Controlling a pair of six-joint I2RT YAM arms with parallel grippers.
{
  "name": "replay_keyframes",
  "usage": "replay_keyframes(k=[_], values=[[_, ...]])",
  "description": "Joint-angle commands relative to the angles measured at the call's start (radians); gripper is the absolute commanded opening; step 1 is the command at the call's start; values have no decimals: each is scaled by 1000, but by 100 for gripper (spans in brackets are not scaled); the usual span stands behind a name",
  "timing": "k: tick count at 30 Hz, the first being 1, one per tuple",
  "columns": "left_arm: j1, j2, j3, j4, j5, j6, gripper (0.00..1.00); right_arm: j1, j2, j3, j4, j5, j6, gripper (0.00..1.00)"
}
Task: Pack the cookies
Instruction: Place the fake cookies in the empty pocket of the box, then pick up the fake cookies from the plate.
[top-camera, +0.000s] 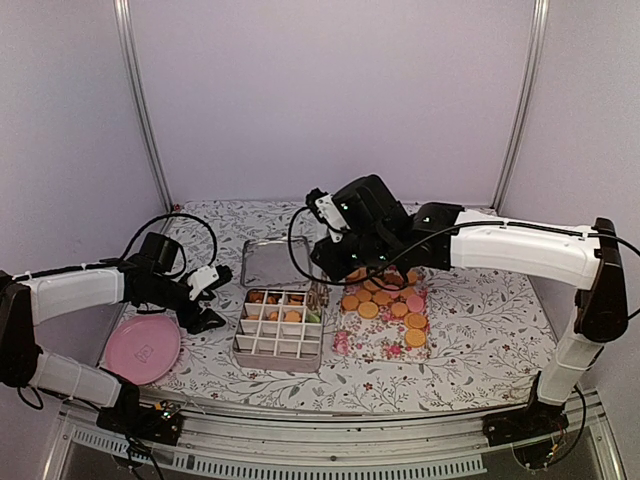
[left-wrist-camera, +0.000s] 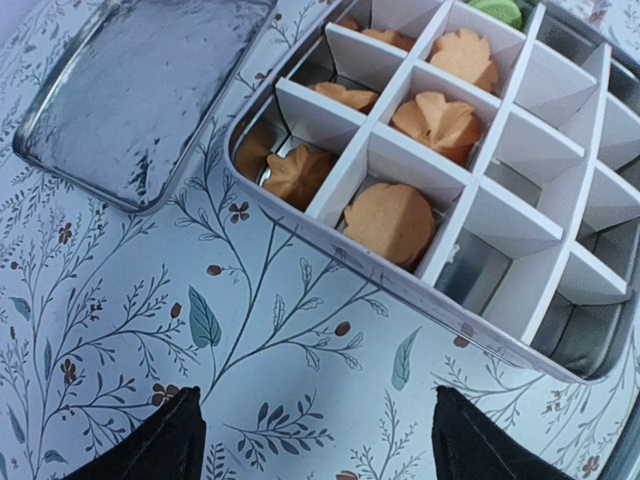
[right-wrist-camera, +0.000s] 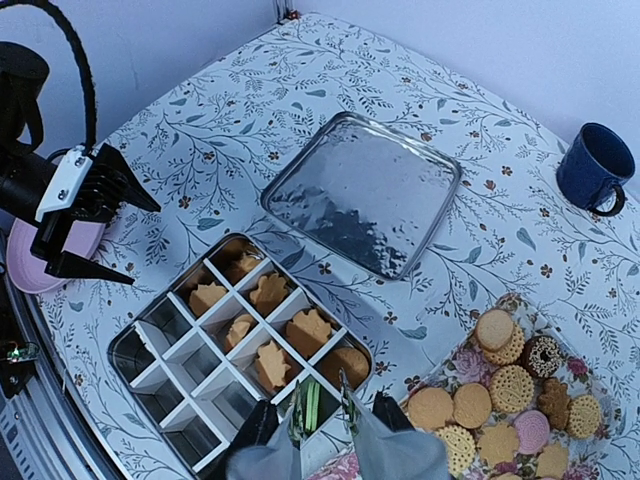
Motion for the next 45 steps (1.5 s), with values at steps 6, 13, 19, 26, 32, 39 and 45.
replay_keyframes(k=[6, 13, 19, 26, 32, 39, 45], values=[[7, -24, 16, -19, 4, 10, 79, -40, -192, -94, -14, 118, -6, 31], [6, -26, 21, -22, 5, 5, 79, -126, -349, -298, -24, 173, 30, 34], [6, -23, 26, -23, 4, 3, 80, -198, -387, -382, -11, 181, 29, 36], [6, -23, 24, -23, -2, 6, 80, -238, -363, -425, 31, 169, 13, 37], [6, -23, 23, -23, -3, 11, 80, -256, -343, -447, 75, 141, 9, 38], [7, -24, 23, -26, -5, 13, 80, -258, -309, -457, 104, 102, 12, 38], [7, -28, 22, -28, -6, 15, 80, -258, -301, -503, 106, 112, 19, 37]])
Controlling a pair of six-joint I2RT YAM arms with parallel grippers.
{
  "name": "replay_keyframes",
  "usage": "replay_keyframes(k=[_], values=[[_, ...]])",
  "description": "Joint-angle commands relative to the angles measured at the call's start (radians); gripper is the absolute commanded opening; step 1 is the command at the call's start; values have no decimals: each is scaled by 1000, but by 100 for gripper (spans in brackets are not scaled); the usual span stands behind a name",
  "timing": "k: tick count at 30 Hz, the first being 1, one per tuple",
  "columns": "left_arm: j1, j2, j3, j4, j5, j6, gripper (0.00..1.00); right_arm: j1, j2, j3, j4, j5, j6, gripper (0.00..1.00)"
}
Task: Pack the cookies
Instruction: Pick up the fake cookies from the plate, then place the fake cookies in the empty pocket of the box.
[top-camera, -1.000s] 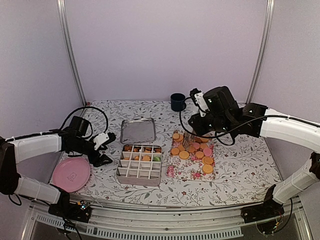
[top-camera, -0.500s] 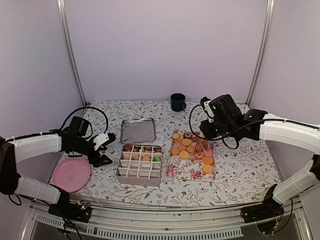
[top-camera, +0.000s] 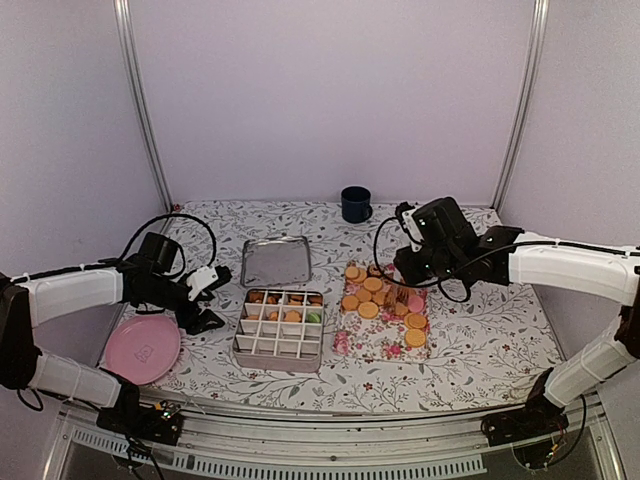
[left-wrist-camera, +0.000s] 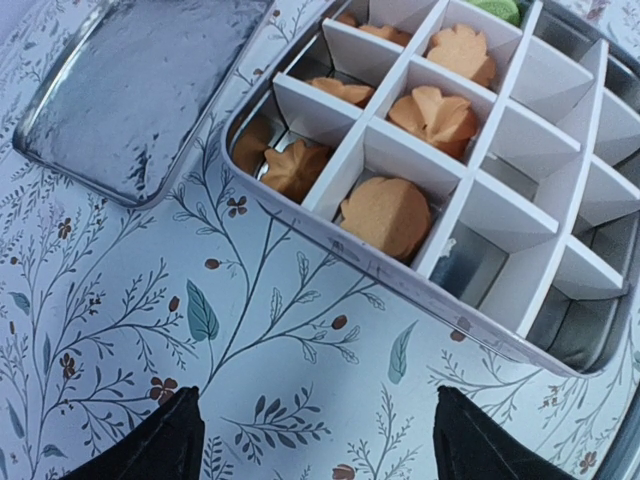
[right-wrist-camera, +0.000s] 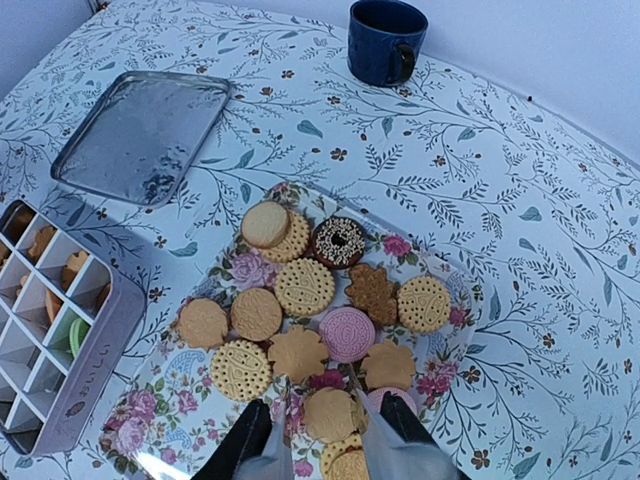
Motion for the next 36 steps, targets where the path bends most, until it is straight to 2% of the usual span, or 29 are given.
replay_keyframes(k=[1, 8, 10, 13, 15, 21, 26, 29, 36], values=[[6, -16, 21, -9, -3, 15, 80, -7, 8, -44, 30, 8, 4, 36], [6, -15, 22, -9, 1, 12, 80, -7, -37, -79, -1, 3, 21, 33], [7, -14, 24, -9, 2, 12, 80, -7, -54, -79, -2, -7, 25, 24], [7, -12, 27, -12, 3, 10, 79, -6, -73, -59, -2, -17, 28, 6], [6, -12, 27, -12, 1, 10, 79, -7, -84, -40, -4, -24, 28, 0], [8, -6, 24, -7, -1, 10, 79, 11, -88, 65, -29, -71, 24, 0], [24, 0, 14, 4, -1, 11, 80, 120, -20, 234, -15, -87, 25, 0], [46, 0, 9, 9, 9, 12, 80, 193, 77, 358, 32, -123, 28, 0], [103, -34, -23, 9, 20, 23, 80, 315, 415, 677, 95, -220, 4, 0]])
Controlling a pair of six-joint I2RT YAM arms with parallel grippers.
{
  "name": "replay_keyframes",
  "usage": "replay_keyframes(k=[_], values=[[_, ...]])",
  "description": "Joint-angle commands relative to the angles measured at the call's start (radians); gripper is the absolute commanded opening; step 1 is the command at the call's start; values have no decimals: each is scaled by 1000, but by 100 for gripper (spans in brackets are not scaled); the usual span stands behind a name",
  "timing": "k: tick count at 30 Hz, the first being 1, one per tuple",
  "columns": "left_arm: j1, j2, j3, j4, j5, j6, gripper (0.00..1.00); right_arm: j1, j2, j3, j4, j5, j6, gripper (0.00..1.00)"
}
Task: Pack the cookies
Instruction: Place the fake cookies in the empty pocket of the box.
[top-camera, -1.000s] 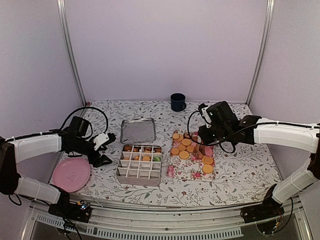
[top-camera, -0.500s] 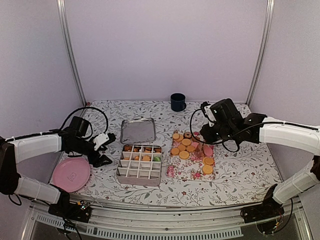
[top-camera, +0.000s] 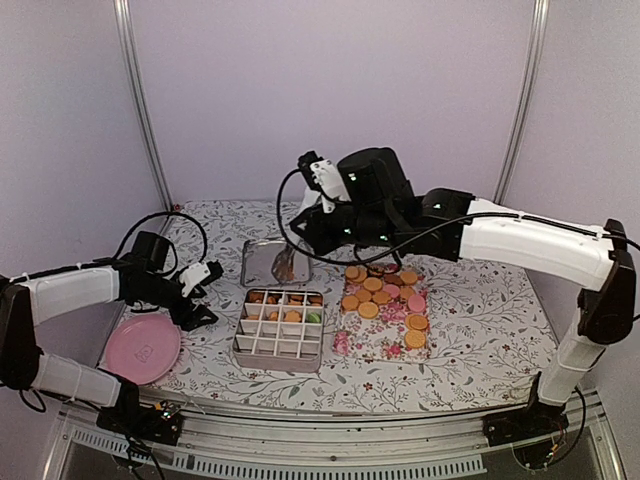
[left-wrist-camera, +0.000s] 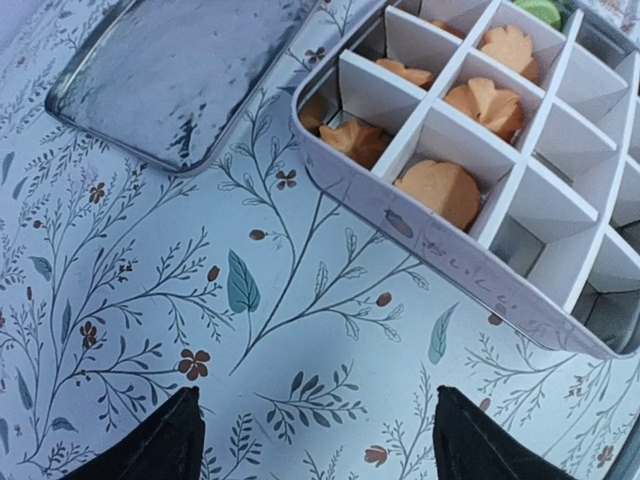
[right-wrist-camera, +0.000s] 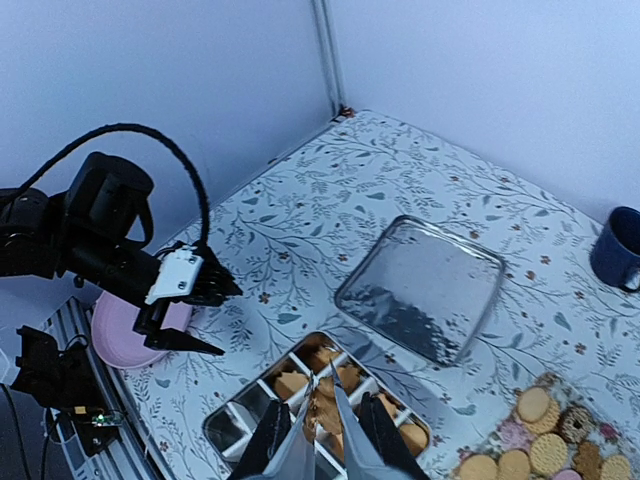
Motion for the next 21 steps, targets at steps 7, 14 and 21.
replay_keyframes(k=[7, 14, 21], values=[[97, -54, -43, 3, 43, 35, 81, 73, 324, 300, 67, -144, -31, 0], [112, -56, -55, 12, 53, 40, 81, 89, 360, 302, 49, -158, -27, 0], [110, -51, -49, 12, 64, 37, 81, 101, 358, 267, 39, -145, -23, 3]])
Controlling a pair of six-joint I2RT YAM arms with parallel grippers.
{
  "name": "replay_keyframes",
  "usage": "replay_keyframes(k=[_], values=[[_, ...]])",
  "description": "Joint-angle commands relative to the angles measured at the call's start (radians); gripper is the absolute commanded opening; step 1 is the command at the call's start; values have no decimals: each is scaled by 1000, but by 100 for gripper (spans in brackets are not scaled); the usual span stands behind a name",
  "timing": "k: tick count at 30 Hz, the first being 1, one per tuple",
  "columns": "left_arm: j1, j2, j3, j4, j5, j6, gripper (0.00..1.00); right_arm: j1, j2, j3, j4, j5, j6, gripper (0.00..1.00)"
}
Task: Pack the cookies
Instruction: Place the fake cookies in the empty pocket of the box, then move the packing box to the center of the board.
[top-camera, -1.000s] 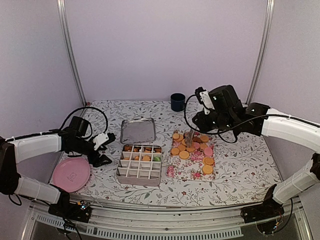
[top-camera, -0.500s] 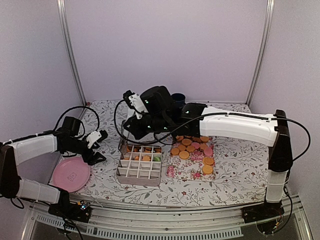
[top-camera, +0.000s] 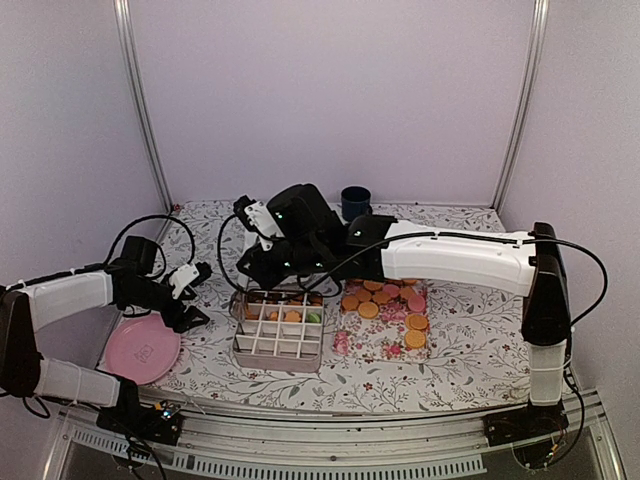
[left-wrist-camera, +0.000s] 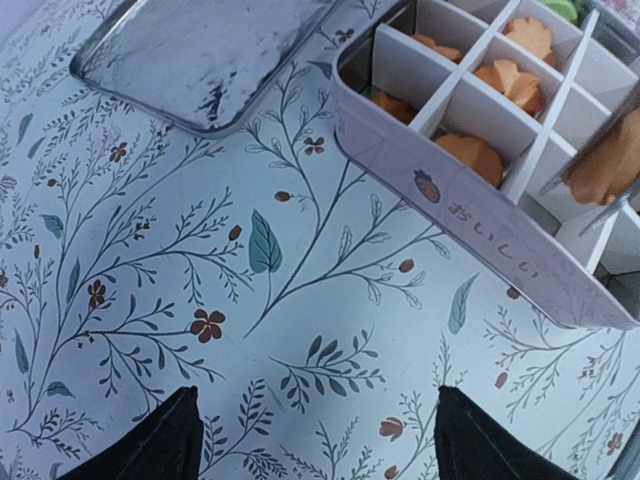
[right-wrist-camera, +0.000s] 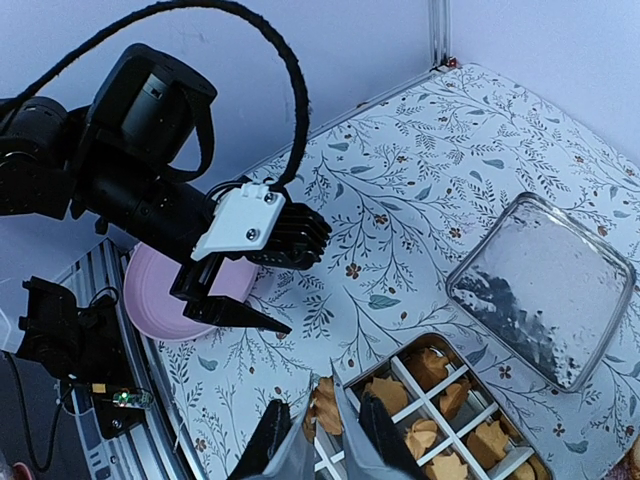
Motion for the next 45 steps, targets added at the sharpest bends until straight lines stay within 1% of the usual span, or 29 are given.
replay_keyframes(k=[1, 10, 16, 19, 20, 25, 31, 36, 40, 45], values=[[9, -14, -3, 11, 25, 13, 81, 14, 6, 3, 20, 5, -2, 4], [6, -17, -8, 4, 26, 26, 80, 14, 5, -38, 18, 39, -8, 10], [-1, -14, -6, 10, 32, 28, 80, 14, 9, -43, 18, 28, -4, 18], [-7, -13, -8, 12, 32, 33, 80, 14, 8, -41, 22, 19, -2, 30], [-9, -11, -8, 12, 31, 33, 80, 13, 8, -39, 23, 17, -3, 32], [-21, -6, -7, 15, 28, 34, 80, 14, -3, -35, 30, 9, -2, 37], [-37, -2, -6, 17, 27, 32, 80, 13, -41, -35, 26, 56, -13, 37], [-69, 7, -16, 42, 33, 18, 80, -15, -129, -59, 21, 110, -35, 36], [-118, 25, -27, 79, 35, -9, 80, -61, -237, -172, 22, 167, -38, 36], [-199, 69, -38, 134, 25, -40, 79, -156, -413, -390, 33, 216, -3, 34]])
